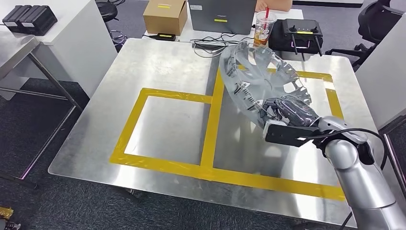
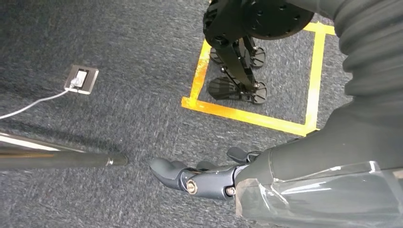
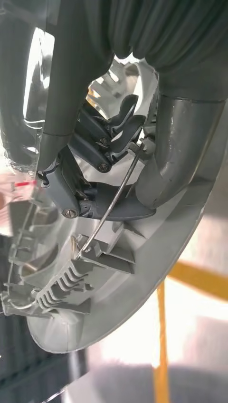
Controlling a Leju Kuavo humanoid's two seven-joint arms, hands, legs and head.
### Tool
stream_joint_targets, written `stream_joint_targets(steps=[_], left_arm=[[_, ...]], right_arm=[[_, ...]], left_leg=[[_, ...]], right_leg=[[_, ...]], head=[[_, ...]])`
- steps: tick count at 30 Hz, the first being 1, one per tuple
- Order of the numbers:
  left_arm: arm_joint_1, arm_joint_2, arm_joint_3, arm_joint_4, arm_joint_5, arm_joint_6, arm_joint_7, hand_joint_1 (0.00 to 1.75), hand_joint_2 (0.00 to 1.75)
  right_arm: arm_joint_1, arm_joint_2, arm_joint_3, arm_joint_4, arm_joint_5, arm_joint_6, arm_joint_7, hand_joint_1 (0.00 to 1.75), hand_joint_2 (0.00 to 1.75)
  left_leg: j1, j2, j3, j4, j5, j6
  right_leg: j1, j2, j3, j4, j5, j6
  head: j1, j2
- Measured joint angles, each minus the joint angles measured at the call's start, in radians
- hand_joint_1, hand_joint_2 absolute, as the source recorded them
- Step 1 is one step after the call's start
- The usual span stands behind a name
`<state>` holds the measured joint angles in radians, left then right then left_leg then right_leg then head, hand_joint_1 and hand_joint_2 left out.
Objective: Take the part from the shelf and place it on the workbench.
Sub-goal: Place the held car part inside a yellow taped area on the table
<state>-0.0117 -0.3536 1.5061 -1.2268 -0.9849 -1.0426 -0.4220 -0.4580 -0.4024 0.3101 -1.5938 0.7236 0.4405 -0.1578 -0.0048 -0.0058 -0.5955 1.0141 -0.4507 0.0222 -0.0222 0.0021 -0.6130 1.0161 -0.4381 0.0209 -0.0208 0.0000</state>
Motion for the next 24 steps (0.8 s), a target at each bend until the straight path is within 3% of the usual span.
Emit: stream_joint_targets(steps=[1,4,5,6,8,10,14,16,18,19,20,22,24], left_arm=[[-0.001,0.0,0.0,0.0,0.002,0.0,0.0,0.0,1.75],[-0.002,0.0,0.0,0.012,0.001,0.005,-0.001,0.0,1.75],[-0.002,0.001,0.0,0.019,-0.003,0.007,-0.003,0.0,1.75],[-0.002,0.002,0.0,0.025,-0.008,0.008,-0.007,0.0,1.75],[-0.002,0.008,0.0,0.034,-0.019,0.008,-0.018,0.0,1.75],[-0.003,0.015,0.0,0.044,-0.027,0.003,-0.029,0.0,1.75],[-0.003,0.027,0.0,0.064,-0.038,-0.006,-0.055,0.0,1.75],[-0.003,0.03,-0.001,0.078,-0.048,-0.007,-0.072,0.0,1.75],[-0.003,0.035,-0.001,0.096,-0.059,-0.005,-0.086,0.0,1.75],[-0.003,0.037,-0.001,0.105,-0.064,-0.004,-0.092,0.0,1.75],[-0.003,0.039,-0.001,0.114,-0.069,-0.002,-0.097,0.0,1.75],[-0.003,0.043,-0.001,0.128,-0.078,-0.002,-0.104,0.0,1.75],[-0.003,0.046,-0.001,0.135,-0.085,-0.002,-0.108,0.0,1.75]], right_arm=[[-0.03,-0.003,0.023,0.041,0.005,0.006,-0.005,1.75,1.75],[-0.144,-0.011,0.119,0.213,0.019,0.027,-0.028,1.75,1.75],[-0.167,-0.011,0.141,0.253,0.021,0.029,-0.033,1.75,1.75],[-0.186,-0.011,0.16,0.286,0.021,0.03,-0.038,1.75,1.75],[-0.218,-0.011,0.194,0.346,0.016,0.031,-0.045,1.75,1.75],[-0.241,-0.013,0.225,0.399,0.011,0.032,-0.049,1.75,1.75],[-0.262,-0.024,0.271,0.473,0.008,0.042,-0.045,1.75,1.75],[-0.272,-0.034,0.291,0.502,0.007,0.056,-0.039,1.75,1.75],[-0.277,-0.044,0.316,0.528,0.012,0.067,-0.028,1.75,1.75],[-0.275,-0.049,0.328,0.538,0.016,0.069,-0.019,1.75,1.75],[-0.274,-0.054,0.34,0.545,0.021,0.069,-0.01,1.75,1.75],[-0.273,-0.063,0.356,0.553,0.024,0.066,0.009,1.75,1.75],[-0.271,-0.072,0.365,0.555,0.025,0.059,0.028,1.75,1.75]], left_leg=[[0.003,0.0,-0.023,0.047,-0.025,-0.007],[0.011,0.001,-0.146,0.277,-0.114,-0.025],[0.012,0.001,-0.156,0.284,-0.102,-0.023],[0.011,0.0,-0.138,0.237,-0.067,-0.017],[0.006,0.0,-0.074,0.093,0.003,-0.001],[-0.002,0.001,-0.034,0.013,0.026,0.012],[-0.003,0.003,-0.017,-0.016,0.034,0.022],[0.001,0.004,-0.008,-0.03,0.041,0.028],[0.0,0.003,-0.007,-0.032,0.041,0.031],[-0.001,0.002,-0.006,-0.031,0.041,0.031],[-0.001,0.002,-0.006,-0.03,0.04,0.031],[0.0,0.0,-0.006,-0.024,0.036,0.027],[-0.003,-0.001,-0.01,-0.01,0.027,0.016]], right_leg=[[-0.002,0.0,0.001,-0.001,0.0,-0.005],[-0.003,0.001,0.005,-0.002,-0.001,-0.018],[-0.001,0.001,0.006,-0.001,-0.002,-0.019],[0.001,0.002,0.008,-0.002,-0.003,-0.02],[0.005,0.004,0.012,-0.002,-0.004,-0.02],[0.008,0.005,0.01,-0.003,-0.005,-0.017],[0.007,0.001,0.004,0.004,-0.013,-0.003],[0.007,-0.001,-0.038,0.088,-0.052,-0.007],[0.006,-0.001,-0.105,0.223,-0.1,-0.009],[0.005,-0.001,-0.129,0.266,-0.11,-0.006],[0.004,-0.001,-0.135,0.272,-0.104,0.002],[-0.002,-0.003,-0.086,0.166,-0.053,0.023],[-0.004,-0.005,-0.021,0.04,-0.011,0.027]], head=[[-0.001,0.0],[-0.006,0.0],[-0.005,0.0],[-0.005,0.0],[-0.005,0.0],[-0.005,0.0],[-0.004,0.0],[-0.003,0.0],[-0.003,0.0],[-0.003,0.0],[-0.003,0.0],[-0.003,0.0],[-0.004,0.0]])
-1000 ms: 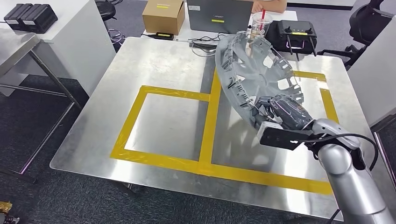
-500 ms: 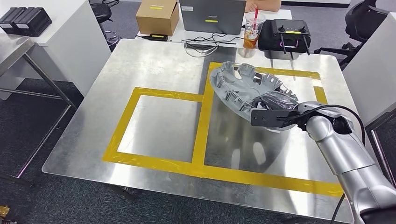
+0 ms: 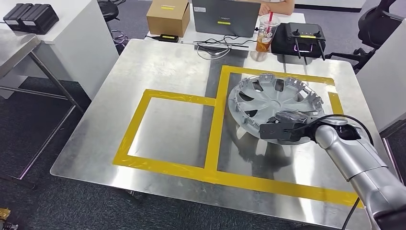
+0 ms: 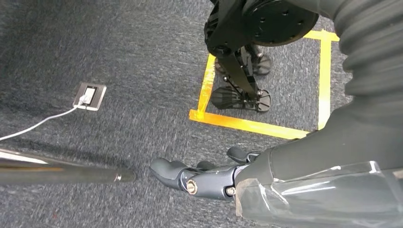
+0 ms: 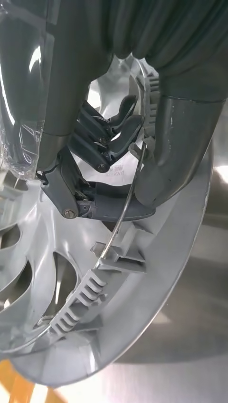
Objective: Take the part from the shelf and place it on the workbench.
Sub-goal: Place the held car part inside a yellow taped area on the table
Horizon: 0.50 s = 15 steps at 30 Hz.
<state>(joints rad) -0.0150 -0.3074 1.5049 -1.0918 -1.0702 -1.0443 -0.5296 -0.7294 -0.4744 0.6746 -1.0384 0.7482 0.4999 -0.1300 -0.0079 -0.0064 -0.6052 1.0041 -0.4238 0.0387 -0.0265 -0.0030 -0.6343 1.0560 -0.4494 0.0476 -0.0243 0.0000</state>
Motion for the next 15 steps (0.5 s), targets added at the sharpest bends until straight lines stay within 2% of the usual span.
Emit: stream_joint_targets(steps=[1,3,5,6,8,9,10,11,12,14,15], left_arm=[[0.0,0.002,0.0,0.002,-0.003,0.0,-0.001,0.0,1.75],[0.0,0.005,0.0,0.005,-0.008,0.001,-0.003,0.0,1.75],[0.0,0.008,0.0,0.01,-0.014,0.007,-0.007,0.0,1.75],[0.0,0.01,0.0,0.013,-0.018,0.012,-0.011,0.0,1.75],[-0.001,0.015,0.0,0.022,-0.026,0.02,-0.018,0.0,1.75],[-0.001,0.017,-0.001,0.028,-0.031,0.024,-0.022,0.0,1.75],[-0.001,0.018,-0.001,0.033,-0.036,0.027,-0.025,0.0,1.75],[-0.001,0.019,-0.001,0.039,-0.04,0.031,-0.028,0.0,1.75],[-0.001,0.021,-0.001,0.044,-0.045,0.037,-0.031,0.0,1.75],[-0.001,0.026,-0.002,0.049,-0.055,0.052,-0.038,0.0,1.75],[-0.002,0.029,-0.003,0.051,-0.059,0.059,-0.041,0.0,1.75]], right_arm=[[0.003,-0.004,0.003,0.0,0.0,-0.003,0.008,1.75,1.75],[0.013,-0.009,0.005,0.0,0.001,-0.008,0.017,1.75,1.75],[0.023,-0.014,0.005,0.0,0.004,-0.012,0.028,1.75,1.75],[0.027,-0.016,0.004,0.0,0.005,-0.014,0.034,1.75,1.75],[0.04,-0.022,0.0,0.0,0.008,-0.018,0.044,1.75,1.75],[0.05,-0.026,-0.002,0.0,0.009,-0.019,0.046,1.31,1.31],[0.059,-0.031,-0.005,0.001,0.01,-0.021,0.047,0.87,0.87],[0.067,-0.035,-0.009,0.001,0.012,-0.022,0.048,0.44,0.44],[0.073,-0.038,-0.013,0.001,0.014,-0.025,0.047,0.0,0.0],[0.081,-0.04,-0.026,0.0,0.02,-0.035,0.045,0.0,0.0],[0.085,-0.041,-0.032,0.0,0.024,-0.042,0.044,0.0,0.0]], left_leg=[[-0.002,0.0,-0.002,0.006,-0.004,-0.005],[-0.002,0.0,-0.005,0.011,-0.008,-0.011],[0.001,0.001,-0.011,0.024,-0.019,-0.019],[0.003,0.001,-0.023,0.05,-0.037,-0.025],[0.008,0.002,-0.072,0.159,-0.096,-0.037],[0.011,0.002,-0.105,0.228,-0.124,-0.04],[0.013,0.003,-0.131,0.28,-0.14,-0.042],[0.014,0.003,-0.141,0.299,-0.138,-0.042],[0.015,0.003,-0.13,0.276,-0.118,-0.04],[0.013,0.002,-0.061,0.139,-0.054,-0.028],[0.01,0.002,-0.028,0.075,-0.033,-0.022]], right_leg=[[0.001,0.0,0.017,-0.032,0.008,-0.005],[0.004,0.004,0.022,-0.039,0.01,-0.022],[0.001,0.004,0.025,-0.04,0.011,-0.033],[-0.002,0.005,0.026,-0.04,0.012,-0.038],[-0.003,0.005,0.028,-0.04,0.011,-0.043],[-0.003,0.005,0.028,-0.04,0.011,-0.044],[-0.002,0.004,0.028,-0.04,0.01,-0.044],[-0.001,0.005,0.029,-0.04,0.01,-0.044],[0.0,0.006,0.03,-0.04,0.01,-0.044],[0.001,0.009,0.034,-0.041,0.01,-0.044],[0.004,0.01,0.035,-0.041,0.009,-0.042]], head=[[0.0,0.0],[-0.001,0.0],[-0.002,0.0],[-0.003,0.0],[-0.006,0.0],[-0.006,0.0],[-0.006,0.0],[-0.006,0.0],[-0.006,0.0],[-0.006,0.0],[-0.006,0.0]])
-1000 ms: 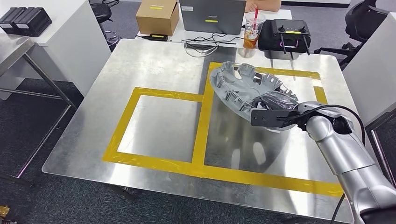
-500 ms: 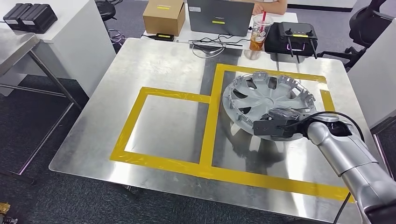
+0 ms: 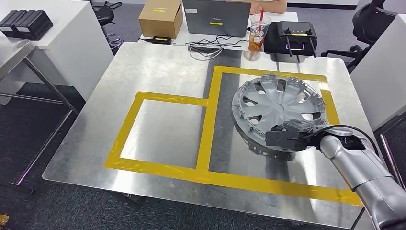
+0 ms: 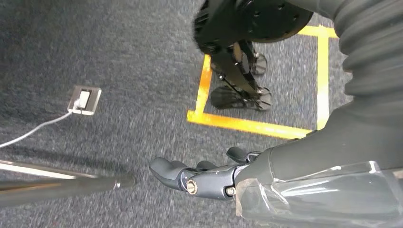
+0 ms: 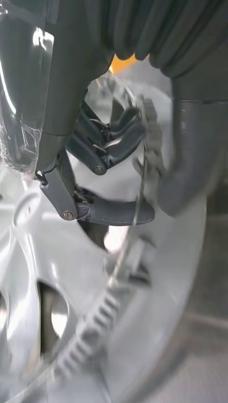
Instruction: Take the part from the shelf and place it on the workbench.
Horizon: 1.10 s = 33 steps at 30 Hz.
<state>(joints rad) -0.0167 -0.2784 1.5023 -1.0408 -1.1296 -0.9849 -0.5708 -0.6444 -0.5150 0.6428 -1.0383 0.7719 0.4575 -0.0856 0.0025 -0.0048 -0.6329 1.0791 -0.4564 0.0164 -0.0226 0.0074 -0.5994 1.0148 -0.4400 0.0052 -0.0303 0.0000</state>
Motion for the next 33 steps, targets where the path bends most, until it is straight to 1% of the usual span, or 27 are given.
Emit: stream_joint_targets(steps=[1,2,4,6,7,9,10,11,12,13,14,15,16,17,18,20,21,22,23,25,26,27,28,29,31,32,33], left_arm=[[0.0,0.002,0.0,0.001,-0.003,0.006,-0.004,0.0,1.31],[-0.001,0.004,-0.001,0.002,-0.004,0.009,-0.006,0.0,0.87],[-0.001,0.006,-0.001,0.003,-0.004,0.011,-0.011,0.0,0.0],[-0.002,0.004,-0.001,0.002,0.0,0.008,-0.011,0.0,0.0],[-0.004,0.001,0.0,0.0,0.001,0.005,-0.008,0.0,0.0],[-0.008,-0.008,0.001,-0.009,0.004,-0.004,0.002,0.0,0.0],[-0.01,-0.014,0.002,-0.017,0.005,-0.009,0.008,0.0,0.0],[-0.011,-0.021,0.002,-0.025,0.006,-0.015,0.013,0.0,0.0],[-0.012,-0.027,0.003,-0.035,0.007,-0.021,0.018,0.0,0.0],[-0.012,-0.035,0.003,-0.044,0.009,-0.026,0.022,0.0,0.0],[-0.013,-0.041,0.003,-0.054,0.01,-0.03,0.025,0.0,0.0],[-0.013,-0.046,0.003,-0.063,0.011,-0.033,0.026,0.0,0.0],[-0.013,-0.05,0.003,-0.071,0.012,-0.036,0.026,0.0,0.0],[-0.013,-0.053,0.003,-0.078,0.012,-0.039,0.025,0.0,0.0],[-0.012,-0.056,0.003,-0.085,0.011,-0.043,0.022,0.0,0.0],[-0.01,-0.06,0.003,-0.096,0.005,-0.05,0.01,0.0,0.0],[-0.009,-0.062,0.003,-0.1,0.003,-0.053,0.003,0.0,0.0],[-0.008,-0.063,0.003,-0.104,0.0,-0.056,-0.004,0.0,0.0],[-0.006,-0.064,0.002,-0.107,-0.001,-0.059,-0.01,0.0,0.0],[-0.004,-0.066,0.002,-0.11,-0.006,-0.064,-0.022,0.0,0.0],[-0.001,-0.067,0.001,-0.111,-0.01,-0.067,-0.028,0.0,0.0],[0.001,-0.068,0.001,-0.112,-0.013,-0.069,-0.035,0.0,0.0],[0.002,-0.069,0.001,-0.113,-0.017,-0.072,-0.041,0.0,0.0],[0.003,-0.07,0.001,-0.116,-0.018,-0.075,-0.046,0.0,0.0],[0.005,-0.07,0.003,-0.126,-0.019,-0.085,-0.05,0.0,0.0],[0.006,-0.07,0.004,-0.132,-0.017,-0.091,-0.05,0.0,0.0],[0.009,-0.07,0.004,-0.139,-0.013,-0.097,-0.05,0.0,0.0]], right_arm=[[0.004,0.0,-0.005,0.0,0.004,-0.007,-0.002,0.0,0.0],[0.009,0.0,-0.009,-0.001,0.007,-0.013,-0.004,0.0,0.0],[0.02,-0.001,-0.02,-0.004,0.015,-0.028,-0.01,0.0,0.0],[0.03,-0.001,-0.034,-0.012,0.021,-0.05,-0.016,0.0,0.0],[0.037,0.0,-0.042,-0.019,0.026,-0.065,-0.02,0.0,0.0],[0.057,0.004,-0.059,-0.038,0.035,-0.104,-0.027,0.0,0.0],[0.071,0.008,-0.068,-0.052,0.04,-0.126,-0.03,0.0,0.0],[0.088,0.013,-0.08,-0.069,0.043,-0.15,-0.035,0.0,0.0],[0.106,0.02,-0.095,-0.091,0.043,-0.179,-0.043,0.0,0.0],[0.125,0.028,-0.114,-0.119,0.042,-0.215,-0.054,0.0,0.0],[0.145,0.036,-0.138,-0.152,0.039,-0.255,-0.067,0.0,0.0],[0.163,0.047,-0.165,-0.189,0.037,-0.297,-0.08,0.0,0.0],[0.184,0.059,-0.195,-0.228,0.036,-0.336,-0.091,0.0,0.0],[0.207,0.072,-0.227,-0.271,0.039,-0.373,-0.101,0.0,0.0],[0.234,0.085,-0.258,-0.314,0.044,-0.406,-0.111,0.0,0.0],[0.294,0.119,-0.332,-0.416,0.06,-0.474,-0.139,0.0,0.0],[0.324,0.138,-0.372,-0.47,0.066,-0.505,-0.157,0.0,0.0],[0.352,0.159,-0.414,-0.527,0.071,-0.53,-0.177,0.0,0.0],[0.378,0.178,-0.455,-0.579,0.073,-0.55,-0.194,0.0,0.0],[0.429,0.217,-0.531,-0.674,0.068,-0.589,-0.232,0.0,0.0],[0.455,0.238,-0.568,-0.719,0.057,-0.616,-0.258,0.0,0.0],[0.48,0.262,-0.605,-0.765,0.039,-0.644,-0.288,0.0,0.0],[0.505,0.287,-0.645,-0.815,0.014,-0.666,-0.319,0.0,0.0],[0.527,0.313,-0.687,-0.865,-0.015,-0.679,-0.347,0.0,0.0],[0.566,0.366,-0.776,-0.961,-0.068,-0.676,-0.386,0.0,0.0],[0.585,0.39,-0.819,-1.001,-0.084,-0.666,-0.397,0.0,0.0],[0.604,0.412,-0.86,-1.034,-0.092,-0.653,-0.403,0.0,0.0]], left_leg=[[-0.003,0.0,0.022,-0.043,0.01,0.005],[-0.007,0.0,0.031,-0.06,0.009,0.008],[-0.009,0.002,0.036,-0.067,0.013,0.014],[-0.005,0.004,0.048,-0.084,0.024,0.026],[-0.002,0.005,0.052,-0.092,0.03,0.031],[-0.004,0.005,0.052,-0.094,0.033,0.035],[-0.005,0.004,0.051,-0.094,0.033,0.035],[-0.005,0.003,0.051,-0.094,0.033,0.035],[-0.005,0.003,0.051,-0.093,0.032,0.035],[-0.005,0.002,0.051,-0.091,0.031,0.034],[-0.006,0.001,0.05,-0.087,0.029,0.03],[-0.007,0.001,0.048,-0.082,0.026,0.026],[-0.009,0.0,0.046,-0.077,0.023,0.021],[-0.011,0.0,0.044,-0.073,0.021,0.016],[-0.011,-0.001,0.043,-0.071,0.02,0.013],[-0.009,-0.002,0.04,-0.066,0.014,0.006],[-0.007,-0.001,0.033,-0.05,0.002,0.0],[-0.005,-0.001,0.018,-0.015,-0.021,-0.007],[-0.002,0.0,-0.007,0.04,-0.052,-0.013],[0.003,0.001,-0.067,0.174,-0.111,-0.022],[0.005,0.002,-0.085,0.212,-0.119,-0.022],[0.006,0.002,-0.086,0.212,-0.109,-0.021],[0.006,0.002,-0.065,0.17,-0.082,-0.018],[0.005,0.001,-0.029,0.098,-0.046,-0.012],[-0.001,-0.003,0.038,-0.03,-0.002,0.002],[-0.004,-0.005,0.055,-0.061,0.004,0.007],[-0.008,-0.006,0.059,-0.068,0.002,0.01]], right_leg=[[0.001,0.001,0.0,-0.001,0.0,0.002],[0.002,0.001,0.0,-0.002,0.0,0.006],[0.001,0.001,0.002,-0.006,0.001,0.016],[0.001,0.0,-0.009,0.018,-0.014,0.021],[0.001,0.0,-0.028,0.06,-0.036,0.018],[0.001,-0.001,-0.089,0.191,-0.094,0.011],[0.001,-0.001,-0.115,0.249,-0.113,0.012],[0.0,-0.001,-0.126,0.275,-0.119,0.016],[-0.001,-0.001,-0.117,0.259,-0.109,0.024],[-0.002,-0.002,-0.088,0.202,-0.085,0.033],[-0.004,-0.005,-0.049,0.124,-0.058,0.04],[-0.003,-0.007,-0.014,0.057,-0.036,0.041],[-0.002,-0.008,0.01,0.012,-0.022,0.037],[0.0,-0.009,0.02,-0.007,-0.017,0.03],[0.003,-0.008,0.021,-0.006,-0.017,0.022],[0.0,-0.009,0.022,-0.007,-0.016,0.012],[-0.002,-0.009,0.023,-0.007,-0.016,0.007],[-0.005,-0.009,0.024,-0.008,-0.016,0.003],[-0.005,-0.01,0.025,-0.008,-0.017,0.0],[-0.003,-0.01,0.025,-0.008,-0.018,-0.003],[-0.002,-0.009,0.026,-0.008,-0.018,-0.003],[-0.001,-0.009,0.026,-0.008,-0.019,-0.004],[0.0,-0.008,0.028,-0.008,-0.019,-0.004],[0.001,-0.007,0.03,-0.008,-0.02,-0.004],[0.003,-0.007,0.032,-0.009,-0.019,-0.003],[0.004,-0.007,0.031,-0.009,-0.018,-0.001],[0.003,-0.007,0.03,-0.011,-0.016,0.003]], head=[[0.0,0.0],[0.0,0.0],[0.0,0.0],[0.002,0.0],[0.004,0.0],[0.006,0.0],[0.006,0.0],[0.006,0.0],[0.007,0.0],[0.007,0.0],[0.007,0.0],[0.007,0.0],[0.006,0.0],[0.006,0.0],[0.006,0.0],[0.006,0.0],[0.004,0.0],[0.002,0.0],[-0.001,0.0],[-0.003,0.0],[-0.003,0.0],[-0.003,0.0],[-0.003,0.0],[-0.003,0.0],[-0.002,0.0],[-0.003,0.0],[-0.003,0.0]])
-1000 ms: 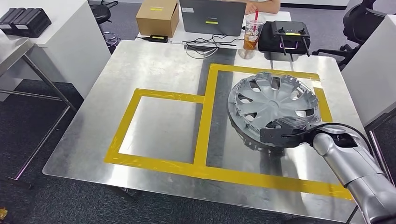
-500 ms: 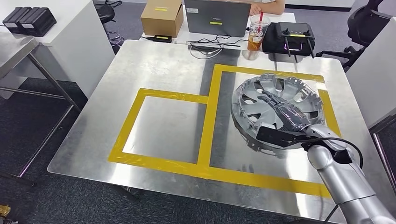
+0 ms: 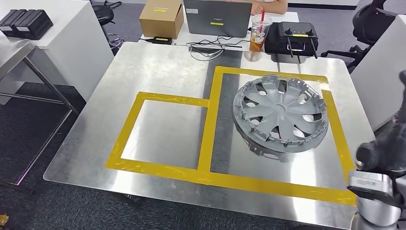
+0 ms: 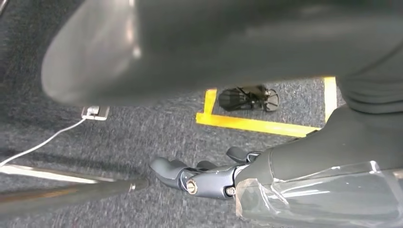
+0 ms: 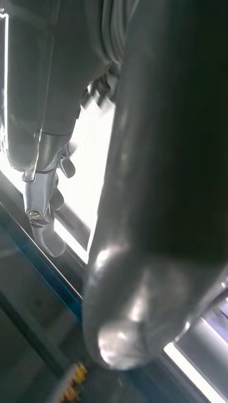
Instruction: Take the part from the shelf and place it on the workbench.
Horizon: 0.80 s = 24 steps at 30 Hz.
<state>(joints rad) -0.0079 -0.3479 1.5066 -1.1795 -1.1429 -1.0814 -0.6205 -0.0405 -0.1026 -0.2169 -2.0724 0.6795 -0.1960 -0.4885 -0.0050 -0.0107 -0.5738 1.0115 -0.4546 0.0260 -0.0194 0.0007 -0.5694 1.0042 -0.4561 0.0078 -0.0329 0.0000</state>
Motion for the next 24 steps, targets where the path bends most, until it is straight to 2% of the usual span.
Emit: stream_joint_targets(steps=[2,3,4,7,8,9,10,11,12,13,14,15,17,18,19,20,22,23,24], left_arm=[[0.007,0.0,0.0,-0.013,0.017,-0.007,0.006,0.0,0.0],[0.009,-0.001,0.0,-0.018,0.03,-0.008,0.011,0.0,0.0],[0.012,-0.001,0.0,-0.021,0.044,-0.008,0.018,0.0,0.0],[0.021,-0.004,0.0,-0.024,0.078,-0.006,0.04,0.0,0.0],[0.025,-0.004,0.0,-0.024,0.085,-0.006,0.045,0.0,0.0],[0.028,-0.005,0.0,-0.024,0.091,-0.006,0.049,0.0,0.0],[0.031,-0.005,0.0,-0.024,0.096,-0.006,0.053,0.0,0.0],[0.032,-0.006,0.0,-0.024,0.102,-0.006,0.057,0.0,0.0],[0.032,-0.006,0.0,-0.024,0.108,-0.005,0.06,0.0,0.0],[0.033,-0.006,0.0,-0.024,0.113,-0.004,0.062,0.0,0.0],[0.034,-0.007,0.0,-0.024,0.118,-0.003,0.064,0.0,0.0],[0.036,-0.007,0.0,-0.024,0.122,-0.001,0.065,0.0,0.0],[0.039,-0.007,0.0,-0.024,0.127,0.003,0.065,0.0,0.0],[0.041,-0.007,0.0,-0.024,0.128,0.004,0.066,0.0,0.0],[0.044,-0.008,0.0,-0.024,0.13,0.007,0.066,0.0,0.0],[0.045,-0.008,0.0,-0.024,0.134,0.009,0.067,0.0,0.0],[0.046,-0.009,0.0,-0.023,0.143,0.014,0.072,0.0,0.0],[0.046,-0.009,0.0,-0.023,0.15,0.016,0.076,0.0,0.0],[0.046,-0.009,0.0,-0.022,0.156,0.016,0.08,0.0,0.0]], right_arm=[[0.038,0.039,-0.072,-0.047,-0.003,0.024,-0.006,0.0,0.0],[0.058,0.056,-0.109,-0.062,-0.002,0.033,-0.008,0.0,0.0],[0.078,0.071,-0.144,-0.073,0.002,0.042,-0.007,0.0,0.0],[0.151,0.109,-0.245,-0.079,0.024,0.068,0.001,0.0,0.0],[0.175,0.121,-0.274,-0.078,0.031,0.079,0.004,0.0,0.0],[0.195,0.133,-0.303,-0.077,0.036,0.093,0.008,0.0,0.0],[0.21,0.145,-0.332,-0.077,0.041,0.112,0.01,0.0,0.0],[0.223,0.157,-0.36,-0.077,0.045,0.137,0.012,0.0,0.0],[0.233,0.17,-0.389,-0.077,0.047,0.164,0.012,0.0,0.0],[0.241,0.184,-0.415,-0.077,0.051,0.192,0.012,0.0,0.0],[0.248,0.199,-0.443,-0.078,0.056,0.219,0.01,0.0,0.0],[0.252,0.214,-0.468,-0.079,0.064,0.243,0.008,0.0,0.0],[0.26,0.243,-0.512,-0.08,0.084,0.288,0.005,0.0,0.0],[0.261,0.256,-0.529,-0.08,0.094,0.309,0.004,0.0,0.0],[0.262,0.269,-0.543,-0.08,0.102,0.328,0.002,0.0,0.0],[0.262,0.281,-0.558,-0.08,0.11,0.348,-0.001,0.0,0.0],[0.262,0.304,-0.584,-0.08,0.124,0.384,-0.008,0.0,0.0],[0.262,0.314,-0.596,-0.08,0.131,0.401,-0.012,0.0,0.0],[0.262,0.323,-0.607,-0.08,0.136,0.417,-0.016,0.0,0.0]], left_leg=[[0.0,0.002,0.002,-0.011,0.01,0.006],[0.002,0.004,0.004,-0.022,0.018,0.012],[0.004,0.005,0.004,-0.032,0.027,0.018],[0.003,0.007,-0.011,-0.041,0.046,0.028],[0.001,0.008,-0.019,-0.04,0.051,0.028],[0.0,0.008,-0.028,-0.039,0.058,0.028],[0.0,0.009,-0.037,-0.037,0.064,0.026],[0.0,0.009,-0.047,-0.033,0.069,0.023],[-0.001,0.009,-0.057,-0.026,0.074,0.019],[-0.002,0.009,-0.064,-0.02,0.078,0.015],[-0.004,0.008,-0.069,-0.014,0.081,0.01],[-0.005,0.008,-0.071,-0.01,0.085,0.005],[-0.002,0.007,-0.072,-0.006,0.091,-0.006],[0.001,0.007,-0.076,0.0,0.081,-0.013],[0.004,0.007,-0.083,0.022,0.052,-0.02],[0.007,0.008,-0.096,0.064,0.006,-0.027],[0.012,0.008,-0.126,0.193,-0.097,-0.038],[0.014,0.008,-0.133,0.249,-0.125,-0.042],[0.015,0.008,-0.127,0.278,-0.13,-0.043]], right_leg=[[0.0,0.0,-0.001,-0.002,0.003,0.009],[0.001,-0.001,-0.005,0.006,-0.007,0.011],[0.002,-0.001,-0.017,0.033,-0.029,0.008],[0.003,-0.001,-0.082,0.212,-0.133,-0.004],[0.002,-0.001,-0.094,0.257,-0.153,-0.002],[0.002,-0.001,-0.088,0.268,-0.156,0.005],[0.0,-0.001,-0.061,0.238,-0.143,0.014],[-0.001,-0.001,-0.016,0.173,-0.122,0.024],[-0.003,-0.002,0.036,0.092,-0.107,0.029],[-0.002,0.0,0.077,0.033,-0.094,0.029],[-0.002,0.001,0.1,-0.006,-0.09,0.025],[0.001,0.003,0.106,-0.019,-0.091,0.018],[0.001,0.003,0.097,-0.016,-0.082,0.004],[0.0,0.002,0.092,-0.016,-0.075,-0.004],[-0.002,0.0,0.086,-0.017,-0.067,-0.012],[-0.004,-0.001,0.077,-0.018,-0.057,-0.018],[-0.003,-0.002,0.056,-0.016,-0.039,-0.021],[-0.003,-0.002,0.044,-0.016,-0.03,-0.02],[-0.002,-0.002,0.033,-0.015,-0.021,-0.019]], head=[[-0.001,0.0],[0.0,0.0],[0.001,0.0],[0.004,0.0],[0.004,0.0],[0.004,0.0],[0.004,0.0],[0.004,0.0],[0.004,0.0],[0.004,0.0],[0.003,0.0],[0.001,0.0],[0.0,0.0],[-0.001,0.0],[-0.001,0.0],[-0.002,0.0],[-0.003,0.0],[-0.003,0.0],[-0.003,0.0]])
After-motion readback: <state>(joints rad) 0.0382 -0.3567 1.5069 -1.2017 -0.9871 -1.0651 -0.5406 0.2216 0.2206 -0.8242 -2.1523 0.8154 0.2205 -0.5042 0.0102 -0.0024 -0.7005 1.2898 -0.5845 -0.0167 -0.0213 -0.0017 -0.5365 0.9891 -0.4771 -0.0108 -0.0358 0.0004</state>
